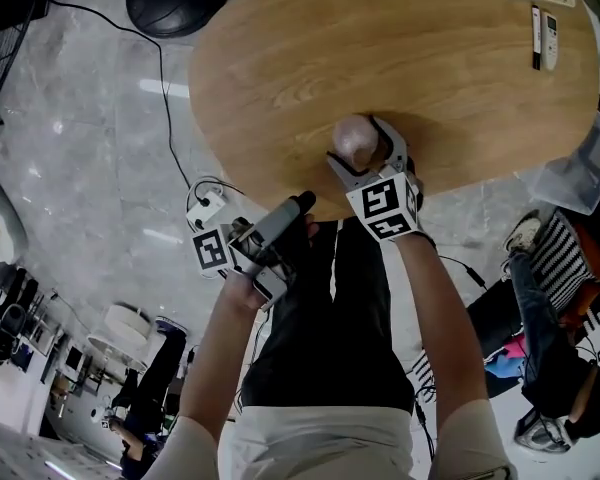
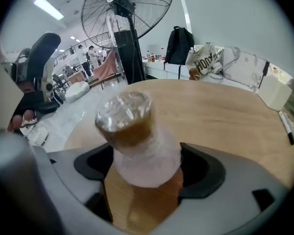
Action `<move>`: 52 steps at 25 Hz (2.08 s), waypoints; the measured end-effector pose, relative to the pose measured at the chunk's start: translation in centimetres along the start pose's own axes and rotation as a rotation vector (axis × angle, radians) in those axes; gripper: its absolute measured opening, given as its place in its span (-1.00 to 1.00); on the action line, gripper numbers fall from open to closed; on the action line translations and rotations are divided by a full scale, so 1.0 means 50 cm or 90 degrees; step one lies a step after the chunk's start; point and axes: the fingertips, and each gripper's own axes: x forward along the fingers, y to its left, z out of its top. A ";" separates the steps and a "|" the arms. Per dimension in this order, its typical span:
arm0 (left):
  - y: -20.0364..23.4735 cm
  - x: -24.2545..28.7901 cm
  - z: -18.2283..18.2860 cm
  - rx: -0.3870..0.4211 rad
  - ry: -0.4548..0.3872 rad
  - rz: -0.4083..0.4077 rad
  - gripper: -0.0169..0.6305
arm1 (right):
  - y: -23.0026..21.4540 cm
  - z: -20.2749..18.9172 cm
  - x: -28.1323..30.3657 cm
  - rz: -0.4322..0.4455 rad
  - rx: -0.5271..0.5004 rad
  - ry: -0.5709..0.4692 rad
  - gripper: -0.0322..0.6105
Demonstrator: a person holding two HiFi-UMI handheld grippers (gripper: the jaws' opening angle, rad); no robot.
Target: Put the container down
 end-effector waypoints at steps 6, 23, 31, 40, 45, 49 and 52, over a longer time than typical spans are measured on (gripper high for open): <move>-0.111 -0.003 -0.038 0.027 0.010 -0.010 0.15 | 0.036 0.070 -0.120 0.020 0.013 -0.014 0.38; -0.629 -0.022 -0.343 0.433 0.137 0.013 -0.13 | 0.148 0.463 -0.752 -0.021 -0.041 -0.165 -0.15; -0.738 -0.081 -0.487 0.662 0.060 0.069 -0.41 | 0.183 0.523 -0.998 -0.046 -0.090 -0.225 -0.35; -0.801 -0.090 -0.629 0.820 -0.069 0.122 -0.59 | 0.194 0.511 -1.175 0.001 -0.144 -0.285 -0.49; -0.822 -0.103 -0.695 0.862 -0.149 0.136 -0.72 | 0.181 0.494 -1.250 0.026 -0.196 -0.311 -0.60; -0.833 -0.118 -0.738 0.877 -0.190 0.139 -0.79 | 0.173 0.485 -1.292 0.049 -0.224 -0.326 -0.71; -0.843 -0.130 -0.768 0.888 -0.220 0.136 -0.82 | 0.174 0.484 -1.314 0.066 -0.242 -0.335 -0.77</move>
